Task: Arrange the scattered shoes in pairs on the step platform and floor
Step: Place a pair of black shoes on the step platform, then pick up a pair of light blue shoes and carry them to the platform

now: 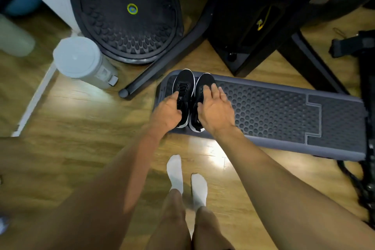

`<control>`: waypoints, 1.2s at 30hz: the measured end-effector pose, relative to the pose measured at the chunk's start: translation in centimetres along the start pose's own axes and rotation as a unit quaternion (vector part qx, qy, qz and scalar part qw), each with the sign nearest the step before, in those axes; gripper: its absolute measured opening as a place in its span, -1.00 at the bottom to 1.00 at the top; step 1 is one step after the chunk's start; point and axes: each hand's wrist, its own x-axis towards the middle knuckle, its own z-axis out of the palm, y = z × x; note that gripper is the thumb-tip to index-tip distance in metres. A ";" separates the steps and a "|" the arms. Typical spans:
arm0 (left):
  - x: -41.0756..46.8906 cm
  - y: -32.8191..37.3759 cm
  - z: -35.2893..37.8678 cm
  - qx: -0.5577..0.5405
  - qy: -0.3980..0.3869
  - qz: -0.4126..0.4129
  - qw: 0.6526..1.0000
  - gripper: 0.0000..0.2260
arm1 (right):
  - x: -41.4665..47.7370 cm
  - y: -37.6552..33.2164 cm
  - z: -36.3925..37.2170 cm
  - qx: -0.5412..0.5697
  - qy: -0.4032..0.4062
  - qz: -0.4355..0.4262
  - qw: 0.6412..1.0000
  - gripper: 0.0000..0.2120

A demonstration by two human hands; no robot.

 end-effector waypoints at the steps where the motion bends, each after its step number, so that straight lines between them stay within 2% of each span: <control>1: -2.1 0.7 -1.4 0.004 0.022 0.014 1.000 -0.40 | -1.6 -0.9 -1.5 -0.004 0.014 -0.027 1.000 -0.45; 7: -16.3 1.9 -10.2 0.043 0.221 0.076 0.971 -0.42 | -11.3 -7.6 -9.9 -0.063 0.098 -0.171 0.978 -0.41; 11: -25.3 0.4 -13.6 0.044 0.304 0.060 0.950 -0.42 | -17.1 -12.3 -13.5 -0.102 0.148 -0.246 0.953 -0.38; 15: -34.8 -4.2 -15.5 0.046 0.408 0.018 0.911 -0.44 | -23.4 -17.8 -15.1 -0.108 0.182 -0.338 0.917 -0.39; 18: -41.1 -8.7 -15.5 0.026 0.441 -0.055 0.895 -0.43 | -28.0 -22.4 -14.4 -0.120 0.190 -0.406 0.886 -0.40; 24: -53.5 -19.8 -12.8 -0.008 0.470 -0.178 0.865 -0.42 | -38.5 -32.0 -8.5 -0.131 0.147 -0.523 0.829 -0.38; 30: -64.5 -30.6 -8.5 -0.036 0.483 -0.284 0.827 -0.43 | -49.0 -40.6 -0.1 -0.130 0.083 -0.600 0.785 -0.41; 36: -71.4 -38.5 -6.3 -0.087 0.480 -0.368 0.792 -0.43 | -55.4 -47.6 6.7 -0.145 -0.004 -0.656 0.741 -0.39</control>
